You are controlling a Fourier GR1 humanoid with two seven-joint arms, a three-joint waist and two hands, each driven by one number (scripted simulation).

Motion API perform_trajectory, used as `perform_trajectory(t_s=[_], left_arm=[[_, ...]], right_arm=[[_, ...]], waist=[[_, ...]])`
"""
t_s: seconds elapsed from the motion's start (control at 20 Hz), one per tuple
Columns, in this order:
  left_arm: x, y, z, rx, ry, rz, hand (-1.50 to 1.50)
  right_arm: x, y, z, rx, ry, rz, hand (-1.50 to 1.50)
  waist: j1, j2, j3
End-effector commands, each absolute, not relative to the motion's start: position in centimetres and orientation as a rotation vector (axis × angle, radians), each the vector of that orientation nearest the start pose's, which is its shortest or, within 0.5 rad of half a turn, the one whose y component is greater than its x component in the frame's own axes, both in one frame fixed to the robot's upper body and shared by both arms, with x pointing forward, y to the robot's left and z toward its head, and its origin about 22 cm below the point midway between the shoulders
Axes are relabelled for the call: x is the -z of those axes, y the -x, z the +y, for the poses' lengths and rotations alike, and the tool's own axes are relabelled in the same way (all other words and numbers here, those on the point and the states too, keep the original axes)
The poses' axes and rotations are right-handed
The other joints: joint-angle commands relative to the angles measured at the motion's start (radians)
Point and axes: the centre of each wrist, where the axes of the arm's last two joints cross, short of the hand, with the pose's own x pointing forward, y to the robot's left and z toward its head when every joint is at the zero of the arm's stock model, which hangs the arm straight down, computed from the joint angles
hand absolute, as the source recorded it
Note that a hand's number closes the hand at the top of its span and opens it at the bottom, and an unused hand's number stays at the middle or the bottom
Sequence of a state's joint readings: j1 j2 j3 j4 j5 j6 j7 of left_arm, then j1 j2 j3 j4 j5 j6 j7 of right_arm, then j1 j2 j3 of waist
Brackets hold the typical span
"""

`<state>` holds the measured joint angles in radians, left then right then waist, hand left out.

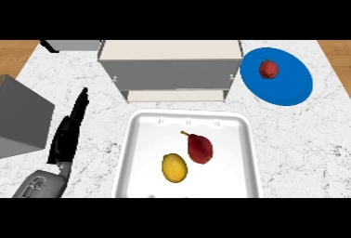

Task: Pick the lemon from the tray and place it in the tiered shelf

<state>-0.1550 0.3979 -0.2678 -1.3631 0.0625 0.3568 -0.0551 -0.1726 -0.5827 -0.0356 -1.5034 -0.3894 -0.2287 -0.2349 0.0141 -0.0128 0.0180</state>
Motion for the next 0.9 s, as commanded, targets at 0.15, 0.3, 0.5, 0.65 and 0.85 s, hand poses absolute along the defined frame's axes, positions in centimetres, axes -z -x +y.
perform_trajectory(t_s=[0.15,0.3,0.5,0.65,0.85], left_arm=[[2.0,-25.7,27.8,0.079,-0.258,-1.313,0.0],[3.6,-24.8,26.9,0.007,-0.175,-1.202,0.0],[3.6,-24.9,28.8,-0.027,-0.098,-1.128,0.0],[3.7,-25.7,29.6,-0.052,-0.095,-1.123,0.0],[2.1,-25.4,30.4,-0.058,-0.09,-1.127,0.0]], right_arm=[[-9.0,-28.5,-30.5,-0.201,0.213,-1.961,1.5],[-7.3,-26.4,-36.3,-0.551,0.662,-1.641,1.5],[-3.4,-27.7,-28.0,-0.319,0.304,-1.573,-1.5],[-1.0,-24.0,-28.0,-0.419,0.22,-1.605,-1.5],[-4.3,-24.3,-26.9,-0.605,0.09,-1.603,-1.5]], waist=[[0.002,0.014,-0.019],[-0.001,0.037,-0.043],[0.0,0.016,-0.019],[-0.02,0.013,-0.018],[-0.017,0.01,-0.019]])
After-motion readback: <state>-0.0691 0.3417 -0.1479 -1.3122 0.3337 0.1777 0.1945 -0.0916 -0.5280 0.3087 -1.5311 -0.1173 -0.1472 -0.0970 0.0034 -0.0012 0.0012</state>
